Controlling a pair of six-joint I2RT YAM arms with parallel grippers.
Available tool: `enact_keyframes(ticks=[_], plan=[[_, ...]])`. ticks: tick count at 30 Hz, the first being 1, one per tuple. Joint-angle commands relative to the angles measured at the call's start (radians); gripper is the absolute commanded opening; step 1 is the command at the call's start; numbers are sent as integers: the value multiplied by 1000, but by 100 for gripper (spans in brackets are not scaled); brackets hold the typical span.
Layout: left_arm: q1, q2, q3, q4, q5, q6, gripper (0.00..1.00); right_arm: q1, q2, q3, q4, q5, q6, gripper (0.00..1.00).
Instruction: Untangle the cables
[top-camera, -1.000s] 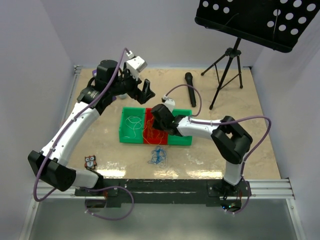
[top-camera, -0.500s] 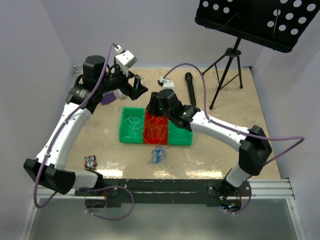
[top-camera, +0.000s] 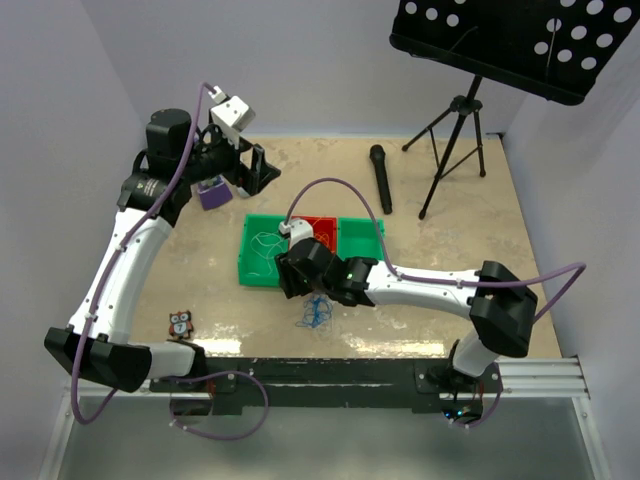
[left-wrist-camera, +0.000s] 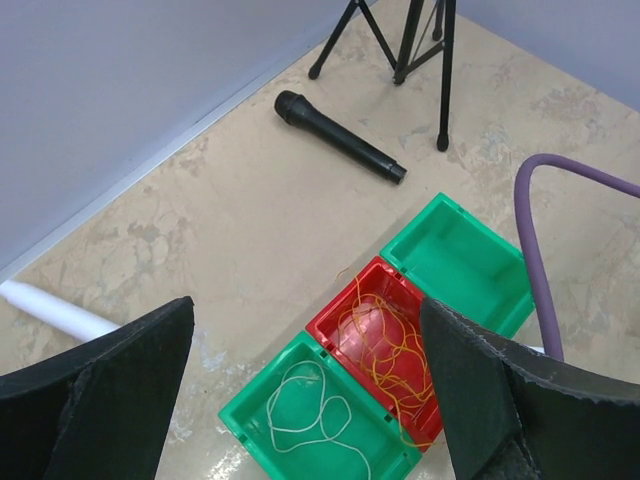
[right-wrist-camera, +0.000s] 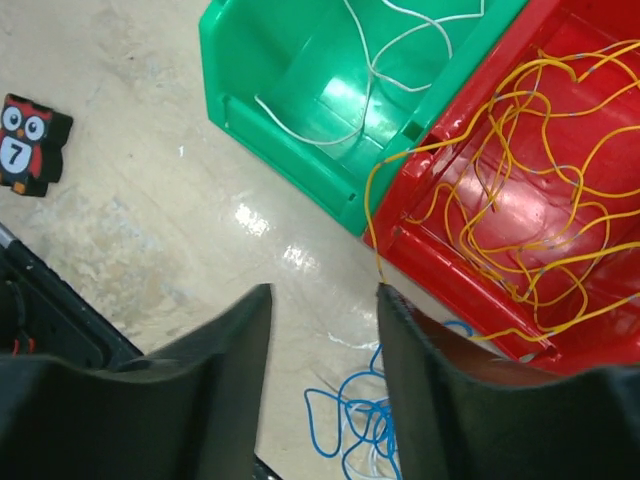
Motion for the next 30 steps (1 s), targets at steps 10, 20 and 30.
enact_keyframes(ticks=[10,20,30], plan=[[53,-8,-26,45,52,-38,100,23,134,55,9,149,-81,40],[67,-19,-50,52,63,-41,100,31,161,58,32,209,-63,22],[78,-26,-54,46,61,-48,100,31,72,46,19,248,-32,0]])
